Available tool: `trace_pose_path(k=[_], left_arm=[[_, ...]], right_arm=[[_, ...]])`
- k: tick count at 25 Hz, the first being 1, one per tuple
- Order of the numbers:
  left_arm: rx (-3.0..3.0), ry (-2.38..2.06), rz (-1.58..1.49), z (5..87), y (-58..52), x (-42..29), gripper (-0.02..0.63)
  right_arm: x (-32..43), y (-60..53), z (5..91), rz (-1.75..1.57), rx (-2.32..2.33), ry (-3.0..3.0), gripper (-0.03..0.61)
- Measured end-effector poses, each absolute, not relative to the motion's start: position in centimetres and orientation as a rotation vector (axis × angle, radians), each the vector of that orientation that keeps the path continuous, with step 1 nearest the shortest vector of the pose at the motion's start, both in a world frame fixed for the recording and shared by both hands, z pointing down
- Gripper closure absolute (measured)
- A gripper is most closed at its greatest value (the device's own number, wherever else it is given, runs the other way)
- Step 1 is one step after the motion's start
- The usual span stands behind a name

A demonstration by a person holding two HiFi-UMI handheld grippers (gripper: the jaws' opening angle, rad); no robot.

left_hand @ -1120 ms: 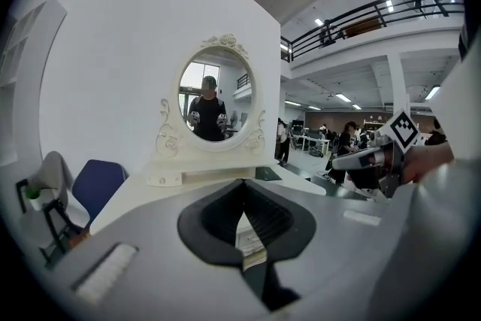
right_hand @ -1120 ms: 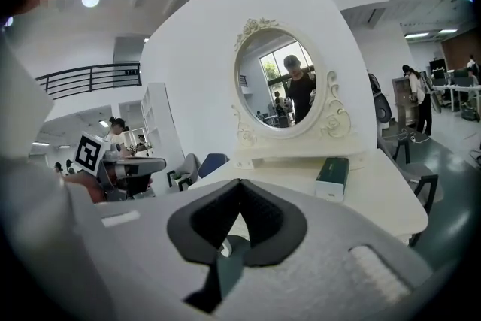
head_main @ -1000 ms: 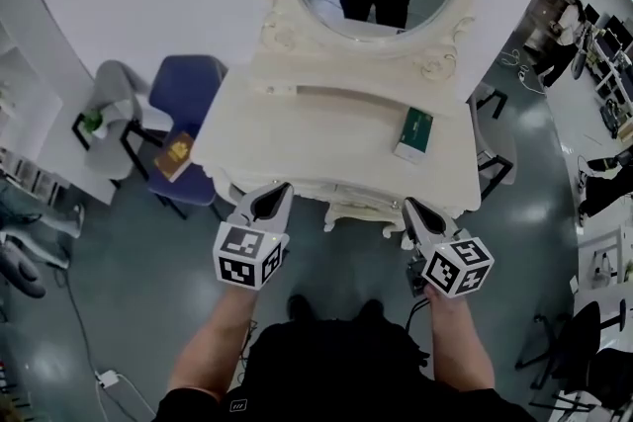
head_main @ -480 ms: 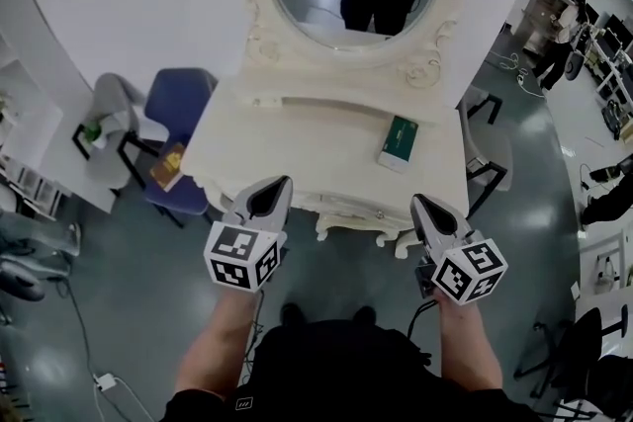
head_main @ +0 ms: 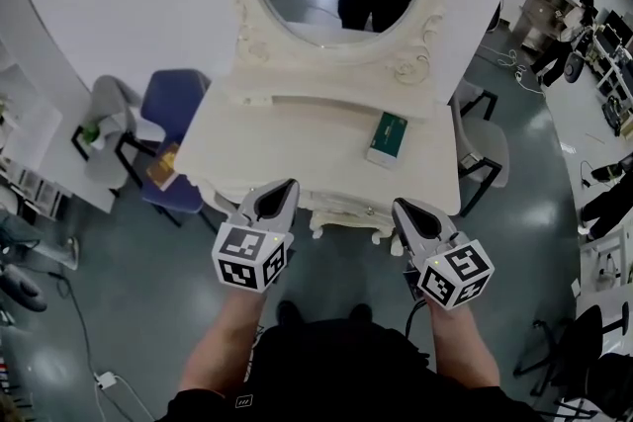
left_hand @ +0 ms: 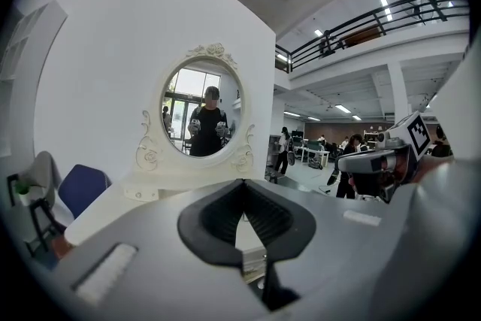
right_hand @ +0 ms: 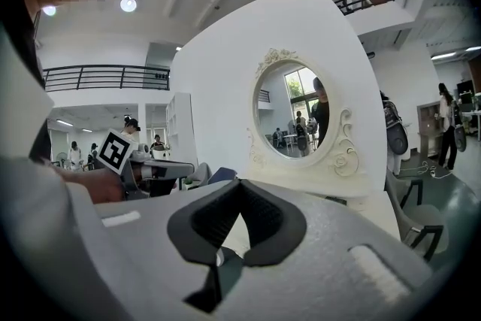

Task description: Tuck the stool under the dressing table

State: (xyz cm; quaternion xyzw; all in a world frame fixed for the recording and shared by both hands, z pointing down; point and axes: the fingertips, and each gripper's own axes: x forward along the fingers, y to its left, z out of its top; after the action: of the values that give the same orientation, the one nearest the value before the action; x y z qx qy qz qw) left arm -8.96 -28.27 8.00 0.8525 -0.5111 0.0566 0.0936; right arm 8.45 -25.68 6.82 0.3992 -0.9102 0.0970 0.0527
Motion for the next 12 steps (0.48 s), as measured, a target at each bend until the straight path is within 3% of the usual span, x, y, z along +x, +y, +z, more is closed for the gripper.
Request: trace_pose_path(k=[12], left_arm=[[2.537,-1.488,0.193,8.58,-28.01,-7.95,0.597]], right_arm=[[9.48,-25.07,6.82,0.321,1.239,-2.766,0.577]])
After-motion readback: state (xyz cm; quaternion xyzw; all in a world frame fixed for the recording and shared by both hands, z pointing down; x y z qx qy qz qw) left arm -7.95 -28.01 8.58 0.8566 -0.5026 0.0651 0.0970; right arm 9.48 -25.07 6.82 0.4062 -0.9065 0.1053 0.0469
